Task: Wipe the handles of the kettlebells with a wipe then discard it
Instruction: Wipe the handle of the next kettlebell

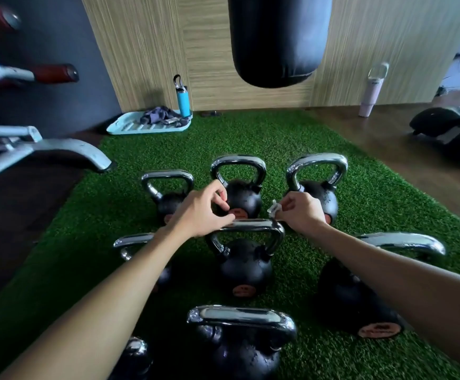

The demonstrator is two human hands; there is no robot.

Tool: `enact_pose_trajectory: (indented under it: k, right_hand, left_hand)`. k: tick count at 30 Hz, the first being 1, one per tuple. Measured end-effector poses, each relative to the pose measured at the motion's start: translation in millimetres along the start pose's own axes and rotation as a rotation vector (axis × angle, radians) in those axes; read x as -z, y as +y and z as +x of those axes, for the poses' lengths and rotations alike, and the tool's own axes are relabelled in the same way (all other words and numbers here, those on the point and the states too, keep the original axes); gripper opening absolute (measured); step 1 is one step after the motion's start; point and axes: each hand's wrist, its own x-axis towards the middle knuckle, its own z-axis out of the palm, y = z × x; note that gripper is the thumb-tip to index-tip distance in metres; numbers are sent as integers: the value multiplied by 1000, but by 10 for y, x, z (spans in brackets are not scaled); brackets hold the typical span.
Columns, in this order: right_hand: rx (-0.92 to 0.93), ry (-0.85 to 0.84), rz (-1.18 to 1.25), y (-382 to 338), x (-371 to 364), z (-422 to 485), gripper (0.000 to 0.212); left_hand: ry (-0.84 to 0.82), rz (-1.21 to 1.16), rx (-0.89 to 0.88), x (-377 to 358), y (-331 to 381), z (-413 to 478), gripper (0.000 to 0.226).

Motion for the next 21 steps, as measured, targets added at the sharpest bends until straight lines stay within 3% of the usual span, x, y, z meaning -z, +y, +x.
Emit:
enact_pose_trajectory:
  k: [3,10,15,18,21]
  right_hand:
    - [36,-16,-99,-210,-51,54,16]
    - [128,-92,-448,-884,-80,218,22]
    - [148,-197,-686,-1271,-41,389,24]
    - [161,-122,-687,-1383,-32,654,27]
    - [119,15,-539,-1324,-14,924,15]
  left_hand:
    - [-112,3,52,73,-155,93,40]
    - [-184,-112,223,76,-536,559,31]
    - [-113,-141,283,37,-681,895,31]
    - [-36,-164,278,21,-693,1138,32]
    - [89,-140,234,-25,-668,1361,30]
